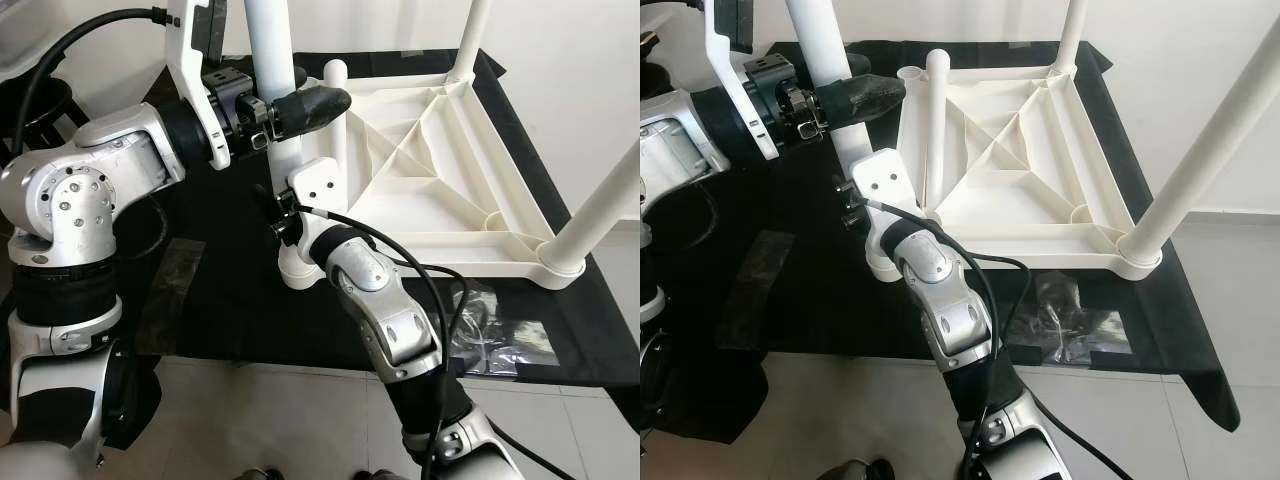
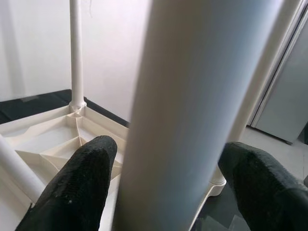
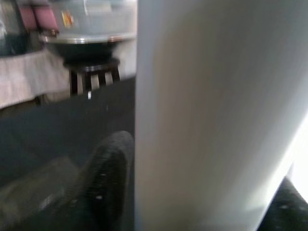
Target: Building children table
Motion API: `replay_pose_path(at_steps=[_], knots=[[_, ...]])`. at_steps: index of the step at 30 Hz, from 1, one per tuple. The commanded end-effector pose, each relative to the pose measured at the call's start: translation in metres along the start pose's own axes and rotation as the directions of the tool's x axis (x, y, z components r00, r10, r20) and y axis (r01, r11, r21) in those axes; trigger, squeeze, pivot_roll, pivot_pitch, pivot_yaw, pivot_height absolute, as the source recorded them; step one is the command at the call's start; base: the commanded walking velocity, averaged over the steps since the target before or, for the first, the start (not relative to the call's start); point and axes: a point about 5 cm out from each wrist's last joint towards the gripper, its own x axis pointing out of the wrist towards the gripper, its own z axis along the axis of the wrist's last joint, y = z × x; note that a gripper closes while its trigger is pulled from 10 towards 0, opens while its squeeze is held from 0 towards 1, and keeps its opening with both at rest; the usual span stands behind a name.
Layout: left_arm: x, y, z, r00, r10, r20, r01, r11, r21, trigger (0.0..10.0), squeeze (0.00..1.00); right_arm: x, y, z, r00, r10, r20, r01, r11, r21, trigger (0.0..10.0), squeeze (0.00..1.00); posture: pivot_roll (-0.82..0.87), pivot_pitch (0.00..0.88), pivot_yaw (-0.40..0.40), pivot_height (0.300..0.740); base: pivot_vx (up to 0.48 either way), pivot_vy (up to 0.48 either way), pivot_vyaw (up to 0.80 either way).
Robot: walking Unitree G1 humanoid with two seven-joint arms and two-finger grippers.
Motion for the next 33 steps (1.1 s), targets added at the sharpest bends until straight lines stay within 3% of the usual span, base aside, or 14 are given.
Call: replay_pose_path(at_steps=[1,5,7,8,11,12,13,14,16,17,21,30,32,33], knots=[[-0.002,-0.002,-0.002,1.000,-0.005,-0.008,0.005,1.000,0.004,10.0,0.00,0.002,0.030,-0.003,0.997,0.077,-0.001,-0.076,0.990,0.119,10.0,0.98,-0.16,0.182,0.013,0.740,0.000,0.000,0.00],[-0.002,-0.001,-0.002,1.000,-0.003,-0.010,0.003,1.000,0.002,10.0,0.00,0.006,0.022,0.009,0.984,0.160,0.076,-0.169,0.977,0.128,10.0,1.00,-0.16,0.190,0.013,0.740,0.000,0.000,0.00],[-0.003,-0.001,-0.003,1.000,0.001,-0.013,-0.001,1.000,0.001,10.0,0.00,0.011,0.004,0.025,0.934,0.321,0.155,-0.337,0.937,0.094,10.0,1.00,-0.15,0.195,0.006,0.740,0.000,0.000,0.00],[-0.003,-0.001,-0.003,1.000,0.001,-0.013,-0.001,1.000,0.001,10.0,0.00,0.011,0.004,0.025,0.934,0.321,0.155,-0.337,0.937,0.094,10.0,1.00,-0.15,0.195,0.006,0.740,0.000,0.000,0.00],[-0.003,-0.002,-0.003,1.000,0.006,-0.014,-0.006,1.000,-0.001,10.0,0.00,0.014,-0.018,0.034,0.851,0.498,0.165,-0.513,0.856,0.060,10.0,1.00,-0.15,0.201,0.004,0.740,0.000,0.000,0.00],[-0.004,-0.002,-0.003,1.000,0.008,-0.015,-0.008,1.000,-0.002,10.0,0.00,0.016,-0.027,0.036,0.811,0.566,0.150,-0.576,0.816,0.040,10.0,0.91,-0.14,0.209,0.001,0.740,0.000,0.000,0.00],[-0.004,-0.002,-0.003,1.000,0.008,-0.015,-0.008,1.000,-0.002,10.0,0.00,0.016,-0.027,0.036,0.811,0.566,0.150,-0.576,0.816,0.040,10.0,0.91,-0.14,0.209,0.001,0.740,0.000,0.000,0.00],[-0.005,-0.003,-0.003,1.000,0.009,-0.017,-0.009,1.000,-0.003,10.0,0.00,0.015,-0.036,0.039,0.742,0.658,0.127,-0.662,0.749,-0.014,10.0,0.10,-0.14,0.211,0.000,0.740,0.000,0.000,0.00],[-0.005,-0.003,-0.003,1.000,0.009,-0.017,-0.009,1.000,-0.003,10.0,0.00,0.015,-0.036,0.039,0.742,0.658,0.127,-0.662,0.749,-0.014,10.0,0.10,-0.14,0.211,0.000,0.740,0.000,0.000,0.00],[-0.006,-0.003,-0.004,1.000,0.010,-0.018,-0.010,1.000,-0.005,10.0,0.00,0.013,-0.039,0.038,0.702,0.704,0.107,-0.706,0.708,-0.021,10.0,0.00,-0.13,0.214,0.001,0.740,0.000,0.000,0.00],[-0.012,-0.006,-0.005,1.000,0.002,-0.026,-0.002,1.000,-0.012,10.0,0.00,0.015,-0.050,0.034,0.644,0.764,0.045,-0.761,0.645,-0.068,10.0,0.00,-0.12,0.221,-0.008,0.740,0.000,0.000,0.00],[-0.033,-0.015,-0.004,0.999,-0.027,-0.022,0.028,1.000,0.004,10.0,0.00,0.019,-0.058,0.037,0.604,0.795,0.051,-0.795,0.606,-0.024,10.0,0.00,-0.12,0.231,-0.019,0.740,0.000,0.000,0.00],[-0.057,-0.020,0.001,0.998,-0.050,-0.035,0.052,0.998,0.044,10.0,0.00,0.020,-0.061,0.035,0.594,0.803,0.049,-0.803,0.596,-0.019,10.0,0.00,-0.12,0.237,-0.025,0.740,0.000,0.000,0.00],[-0.057,-0.020,0.001,0.998,-0.050,-0.035,0.052,0.998,0.044,10.0,0.00,0.020,-0.061,0.035,0.594,0.803,0.049,-0.803,0.596,-0.019,10.0,0.00,-0.12,0.237,-0.025,0.740,0.000,0.000,0.00]])
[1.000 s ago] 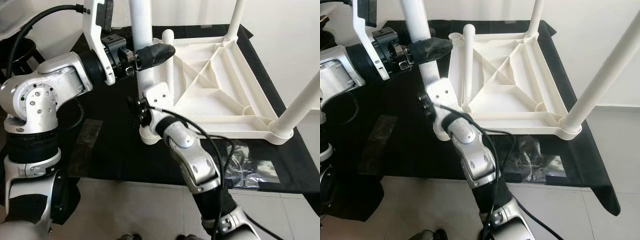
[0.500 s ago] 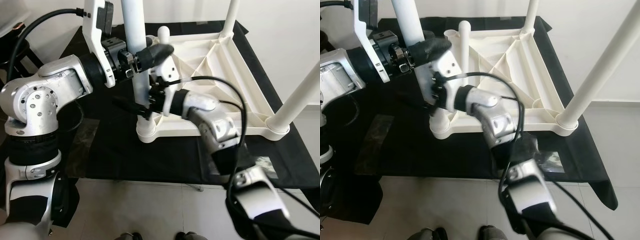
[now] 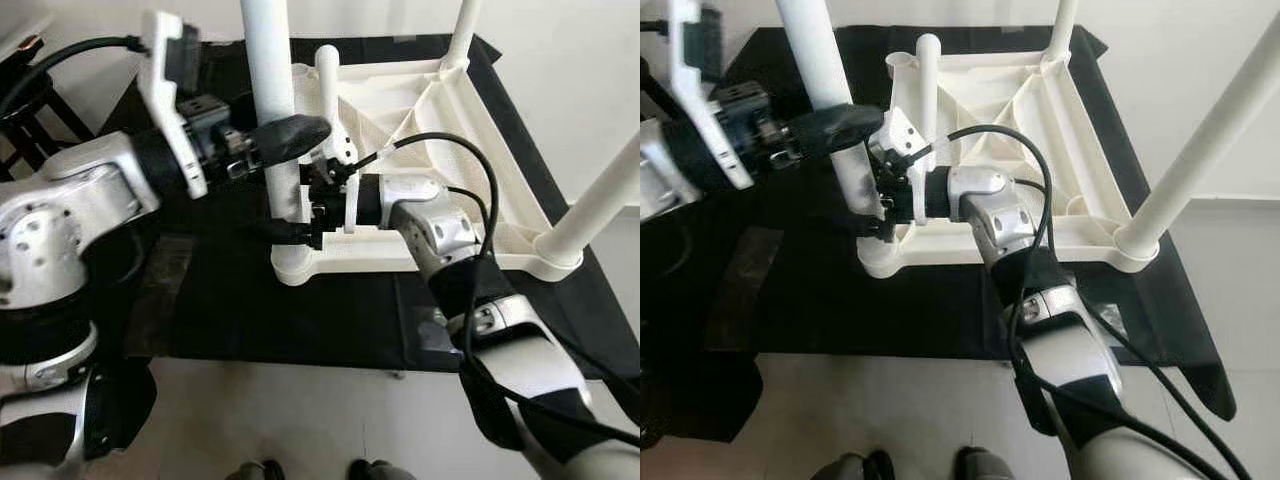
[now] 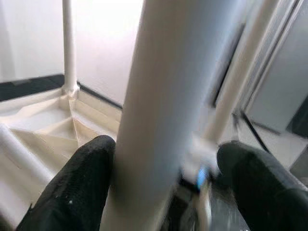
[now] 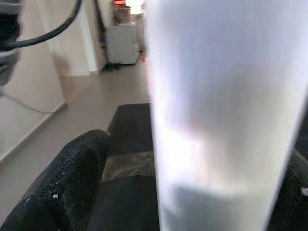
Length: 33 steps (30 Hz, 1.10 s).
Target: Building children table
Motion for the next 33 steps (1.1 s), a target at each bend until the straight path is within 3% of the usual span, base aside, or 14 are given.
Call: replay_pose_path(at_steps=[1,6,7,8,15,16,22,23,27,28,29,30,32,33], knots=[[-0.014,-0.011,0.005,0.998,-0.067,-0.019,0.068,0.997,0.034,10.0,0.00,0.001,0.000,0.001,1.000,0.024,0.011,-0.024,1.000,-0.009,10.0,0.00,-0.12,0.237,-0.025,0.740,0.000,0.000,0.00],[-0.042,-0.020,0.007,0.992,-0.096,-0.077,0.102,0.992,0.073,10.0,0.00,-0.002,0.000,-0.004,0.998,0.061,0.013,-0.061,0.998,0.002,10.0,0.00,-0.12,0.238,-0.030,0.740,0.000,0.000,0.00],[-0.053,-0.024,0.003,0.988,-0.102,-0.119,0.111,0.991,0.071,10.0,0.00,-0.003,0.000,-0.005,0.998,0.065,0.015,-0.065,0.998,0.007,8.1,0.00,-0.12,0.237,-0.033,0.740,0.000,0.000,0.00],[-0.061,-0.028,-0.002,0.983,-0.099,-0.155,0.112,0.991,0.071,10.0,0.00,-0.004,-0.001,-0.006,0.998,0.066,0.019,-0.066,0.998,0.011,0.0,0.00,-0.12,0.237,-0.033,0.740,0.000,0.000,0.00],[-0.080,-0.035,-0.045,0.973,0.043,-0.226,-0.028,0.997,0.071,10.0,0.00,-0.008,-0.001,-0.010,0.996,0.065,0.058,-0.067,0.997,0.038,0.0,0.00,-0.13,0.226,-0.044,0.740,0.000,0.000,0.00],[-0.083,-0.041,-0.067,0.964,0.103,-0.246,-0.087,0.993,0.076,10.0,0.00,-0.011,0.001,-0.014,0.996,0.066,0.060,-0.069,0.997,0.043,0.0,0.00,-0.13,0.215,-0.050,0.740,0.000,0.000,0.00],[-0.086,-0.056,-0.104,0.940,0.132,-0.315,-0.129,0.991,0.032,10.0,0.00,-0.016,0.004,-0.022,0.997,0.055,0.053,-0.058,0.997,0.049,0.0,0.00,-0.14,0.200,-0.057,0.740,0.000,0.000,0.00],[-0.086,-0.067,-0.128,0.926,0.169,-0.338,-0.176,0.984,0.010,10.0,0.00,-0.022,0.004,-0.028,0.999,0.001,0.036,-0.002,0.999,0.045,0.0,0.00,-0.15,0.197,-0.056,0.740,0.000,0.000,0.00],[-0.087,-0.073,-0.143,0.915,0.192,-0.355,-0.193,0.981,0.033,10.0,0.00,-0.025,0.002,-0.031,0.997,-0.067,0.031,0.065,0.997,0.051,0.0,0.00,-0.15,0.197,-0.056,0.740,0.000,0.000,0.00],[-0.088,-0.081,-0.162,0.897,0.272,-0.349,-0.271,0.961,0.051,10.0,0.00,-0.033,0.003,-0.043,0.975,-0.224,-0.002,0.224,0.971,0.087,0.0,0.00,-0.15,0.189,-0.067,0.740,0.000,0.000,0.00],[-0.088,-0.081,-0.162,0.897,0.272,-0.349,-0.271,0.961,0.051,10.0,0.00,-0.033,0.003,-0.043,0.975,-0.224,-0.002,0.224,0.971,0.087,0.0,0.00,-0.15,0.189,-0.067,0.740,0.000,0.000,0.00],[-0.088,-0.084,-0.169,0.890,0.301,-0.342,-0.304,0.952,0.045,10.0,0.00,-0.037,0.005,-0.049,0.956,-0.291,-0.025,0.292,0.951,0.100,0.0,0.00,-0.15,0.188,-0.074,0.740,0.000,0.000,0.00],[-0.090,-0.094,-0.188,0.871,0.288,-0.399,-0.338,0.939,-0.059,10.0,0.00,-0.038,0.012,-0.070,0.788,-0.610,-0.089,0.616,0.774,0.148,0.0,0.00,-0.15,0.178,-0.083,0.740,0.000,0.000,0.00],[-0.090,-0.097,-0.192,0.870,0.280,-0.406,-0.341,0.936,-0.085,10.0,0.00,-0.045,0.021,-0.084,0.551,-0.814,-0.184,0.835,0.541,0.106,0.0,0.00,-0.16,0.187,-0.086,0.740,0.000,0.000,0.00]])
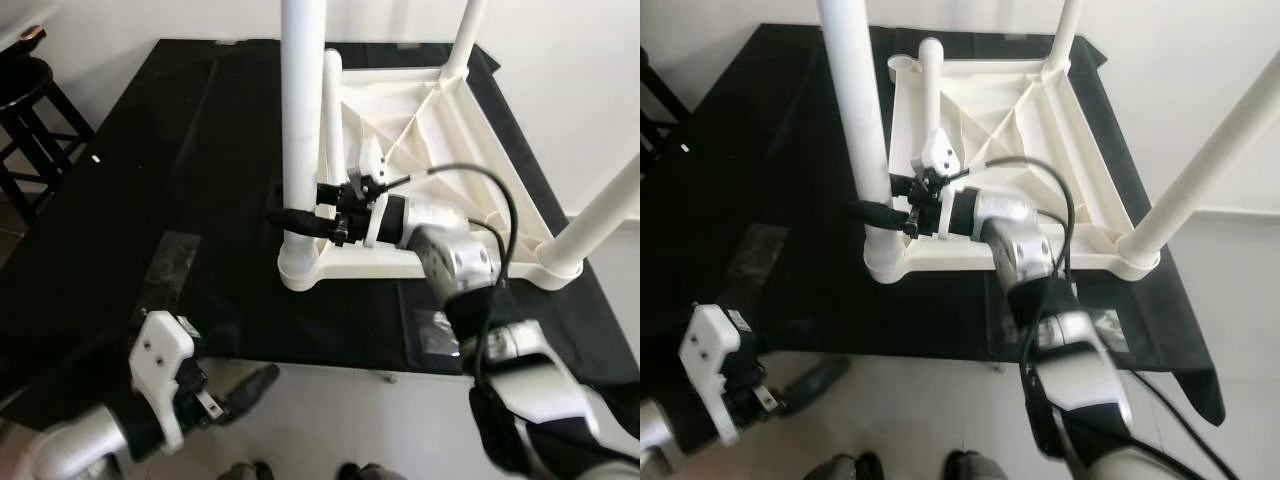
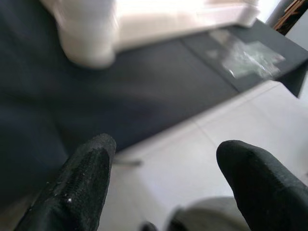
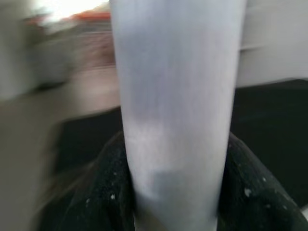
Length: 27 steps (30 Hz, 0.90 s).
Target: Building children table
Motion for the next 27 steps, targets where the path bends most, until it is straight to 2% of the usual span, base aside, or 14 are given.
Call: replay_pose_path(at_steps=[1,2,4,12,13,14,15,18,19,23,24,25,26,27], knots=[[0.003,-0.002,-0.006,1.000,0.018,0.009,-0.018,0.999,-0.045,10.0,0.00,-0.041,-0.001,-0.050,0.857,-0.448,-0.254,0.468,0.883,0.021,0.0,0.00,-0.16,0.187,-0.086,0.740,0.000,0.000,0.00],[0.005,0.002,-0.002,0.998,0.042,0.042,-0.040,0.998,-0.043,10.0,0.00,-0.048,0.022,-0.059,0.851,-0.435,-0.295,0.464,0.885,0.033,0.0,0.00,-0.17,0.190,-0.075,0.740,0.000,0.000,0.00],[0.006,0.004,0.000,0.996,0.061,0.066,-0.058,0.998,-0.038,10.0,0.00,-0.052,0.038,-0.064,0.858,-0.407,-0.315,0.443,0.895,0.050,0.0,0.00,-0.17,0.186,-0.070,0.740,0.000,0.000,0.00],[0.014,0.005,0.002,0.988,0.068,0.137,-0.071,0.997,0.020,10.0,0.00,-0.039,0.039,-0.060,0.891,-0.359,-0.279,0.388,0.920,0.053,0.0,0.00,-0.16,0.161,-0.063,0.740,0.000,0.000,0.00],[0.015,0.004,0.001,0.986,0.070,0.151,-0.078,0.996,0.047,10.0,0.00,-0.035,0.039,-0.057,0.905,-0.329,-0.269,0.354,0.934,0.049,10.0,0.00,-0.15,0.154,-0.061,0.740,0.000,0.000,0.00],[0.016,0.004,0.000,0.984,0.077,0.161,-0.088,0.994,0.064,10.0,0.00,-0.031,0.043,-0.053,0.914,-0.306,-0.266,0.330,0.943,0.048,10.0,0.00,-0.15,0.153,-0.060,0.740,0.000,0.000,0.00],[0.017,0.004,-0.001,0.983,0.086,0.161,-0.099,0.992,0.076,10.0,0.00,-0.026,0.045,-0.045,0.937,-0.250,-0.244,0.272,0.960,0.061,10.0,0.67,-0.15,0.153,-0.060,0.740,0.000,0.000,0.00],[0.018,0.005,-0.002,0.983,0.092,0.158,-0.105,0.991,0.081,10.0,0.00,-0.023,0.046,-0.040,0.950,-0.213,-0.228,0.234,0.970,0.069,10.0,0.67,-0.15,0.153,-0.060,0.740,0.000,0.000,0.00],[0.019,0.003,-0.002,0.985,0.078,0.156,-0.092,0.992,0.083,10.0,0.00,-0.015,0.042,-0.019,0.987,-0.074,-0.143,0.091,0.989,0.116,10.0,1.00,-0.15,0.157,-0.055,0.740,0.000,0.000,0.00],[0.020,0.002,-0.002,0.986,0.069,0.154,-0.083,0.993,0.087,10.0,0.00,-0.014,0.032,0.007,0.987,0.151,-0.055,-0.145,0.984,0.107,10.0,1.00,-0.15,0.152,-0.055,0.740,0.000,0.000,0.00],[0.020,0.002,-0.002,0.986,0.064,0.152,-0.081,0.991,0.105,10.0,0.00,-0.017,0.028,0.013,0.966,0.257,-0.038,-0.252,0.962,0.106,10.0,0.80,-0.15,0.153,-0.056,0.740,0.000,0.000,0.00],[0.021,0.001,-0.002,0.987,0.061,0.151,-0.079,0.990,0.115,10.0,0.00,-0.019,0.024,0.017,0.939,0.340,-0.039,-0.337,0.939,0.070,10.0,0.12,-0.15,0.152,-0.056,0.740,0.000,0.000,0.00],[0.022,0.002,-0.001,0.986,0.059,0.154,-0.078,0.989,0.124,10.0,0.00,-0.022,0.020,0.019,0.911,0.409,-0.057,-0.407,0.913,0.034,10.0,0.00,-0.15,0.152,-0.056,0.740,0.000,0.000,0.00],[0.022,0.002,-0.001,0.986,0.059,0.154,-0.078,0.989,0.124,10.0,0.00,-0.022,0.020,0.019,0.911,0.409,-0.057,-0.407,0.913,0.034,10.0,0.00,-0.15,0.152,-0.056,0.740,0.000,0.000,0.00]])
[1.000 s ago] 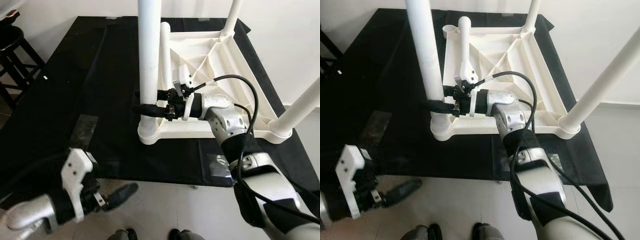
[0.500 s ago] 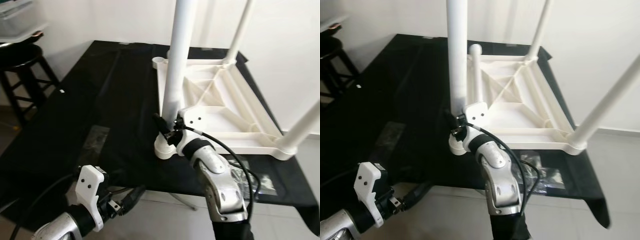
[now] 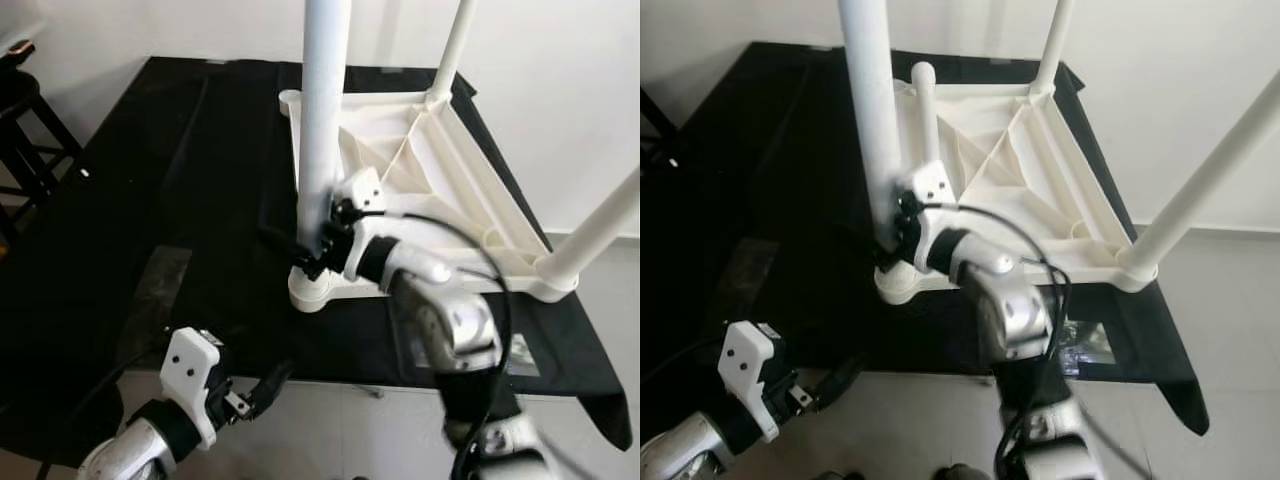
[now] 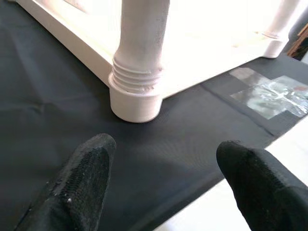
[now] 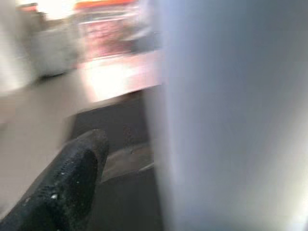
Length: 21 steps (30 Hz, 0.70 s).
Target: Building children table
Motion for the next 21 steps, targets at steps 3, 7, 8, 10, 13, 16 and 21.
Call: replay_pose_path(at_steps=[3,7,8,10,13,16,21], knots=[[-0.001,0.002,-0.003,1.000,0.019,-0.005,-0.018,1.000,0.025,10.0,0.00,-0.003,0.002,-0.004,0.985,0.171,-0.021,-0.171,0.985,-0.009,10.0,0.00,-0.14,0.157,-0.051,0.740,0.000,0.000,0.00],[0.000,0.005,-0.002,0.998,0.060,0.028,-0.062,0.995,0.081,10.0,0.00,-0.009,-0.006,-0.005,0.943,0.327,-0.066,-0.325,0.945,0.037,10.0,0.00,-0.14,0.162,-0.048,0.740,0.000,0.000,0.00],[0.000,0.005,-0.002,0.998,0.060,0.028,-0.062,0.995,0.081,10.0,0.00,-0.009,-0.006,-0.005,0.943,0.327,-0.066,-0.325,0.945,0.037,10.0,0.00,-0.14,0.162,-0.048,0.740,0.000,0.000,0.00],[0.000,0.003,-0.001,0.998,0.045,0.040,-0.048,0.997,0.063,10.0,0.00,-0.003,-0.021,0.002,0.946,0.320,-0.040,-0.318,0.947,0.047,3.6,0.00,-0.13,0.181,-0.044,0.740,0.000,0.000,0.00],[0.000,0.001,0.000,0.998,0.032,0.044,-0.035,0.998,0.051,10.0,0.00,-0.001,-0.028,0.007,0.944,0.329,-0.029,-0.327,0.944,0.051,0.0,0.00,-0.13,0.185,-0.043,0.740,0.000,0.000,0.00],[-0.001,0.000,0.000,0.999,0.028,0.046,-0.030,0.998,0.051,10.0,0.00,-0.002,-0.029,0.007,0.935,0.353,-0.033,-0.352,0.935,0.050,0.0,0.00,-0.13,0.187,-0.043,0.740,0.000,0.000,0.00],[-0.001,-0.001,0.001,0.998,0.025,0.055,-0.028,0.998,0.051,10.0,0.00,-0.005,-0.033,0.005,0.939,0.341,-0.050,-0.339,0.940,0.048,0.0,0.00,-0.13,0.198,-0.049,0.740,0.000,0.000,0.00]])
